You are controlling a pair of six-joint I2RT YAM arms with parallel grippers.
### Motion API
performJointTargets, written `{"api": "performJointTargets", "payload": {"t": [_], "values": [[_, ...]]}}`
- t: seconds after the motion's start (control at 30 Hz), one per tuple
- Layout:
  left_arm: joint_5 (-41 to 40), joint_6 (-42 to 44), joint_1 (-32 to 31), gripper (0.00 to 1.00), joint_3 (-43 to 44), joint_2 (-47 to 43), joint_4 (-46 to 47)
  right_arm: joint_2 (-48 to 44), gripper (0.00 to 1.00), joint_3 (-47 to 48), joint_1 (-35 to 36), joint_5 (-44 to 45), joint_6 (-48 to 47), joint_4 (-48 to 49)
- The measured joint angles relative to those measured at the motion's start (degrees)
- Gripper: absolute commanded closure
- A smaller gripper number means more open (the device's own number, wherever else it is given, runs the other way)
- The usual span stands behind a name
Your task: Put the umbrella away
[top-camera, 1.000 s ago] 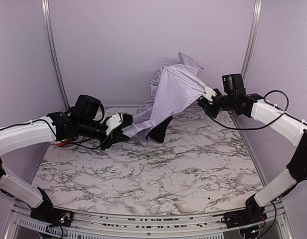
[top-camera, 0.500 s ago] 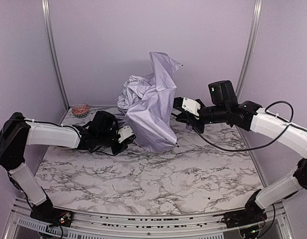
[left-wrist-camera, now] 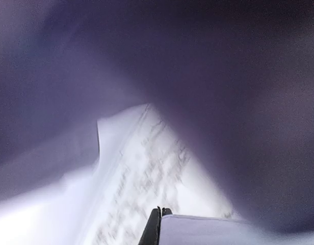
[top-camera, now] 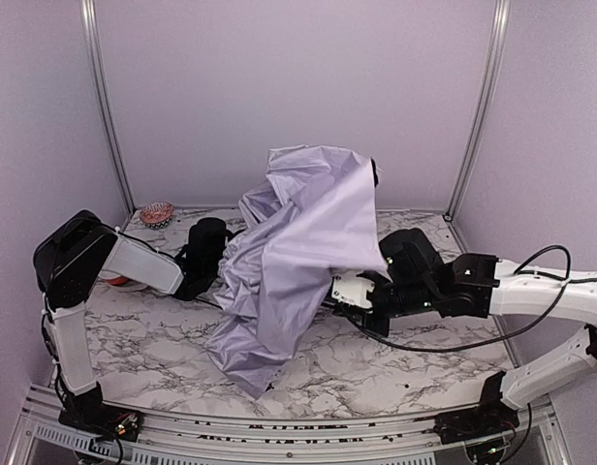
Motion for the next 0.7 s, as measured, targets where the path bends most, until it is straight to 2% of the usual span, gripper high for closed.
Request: {"api": "performJointTargets", "payload": {"t": [0.13,0.33,0.53,0.7], "values": [[3.04,3.08,0.02,0.98,2.54,1.64,7.45,-0.39,1.00,-4.50,4.02,2.71,-0.92,-3.06],[5.33,6.25,-0.48,0.98,2.45,2.69,11.85,0.39,1.00,-7.61,5.57,5.25,-2.16,-4.31],[4.92,7.02,-0.55,0.98,2.16,6.95,12.96,7.54,1.00,-7.41,5.62,5.88,-2.56,-3.58],[1.57,9.51,-0.46,0.98,2.19,11.37,14.21,12.61,1.00,-7.34,5.62,5.70,-2.36,-2.60]]}}
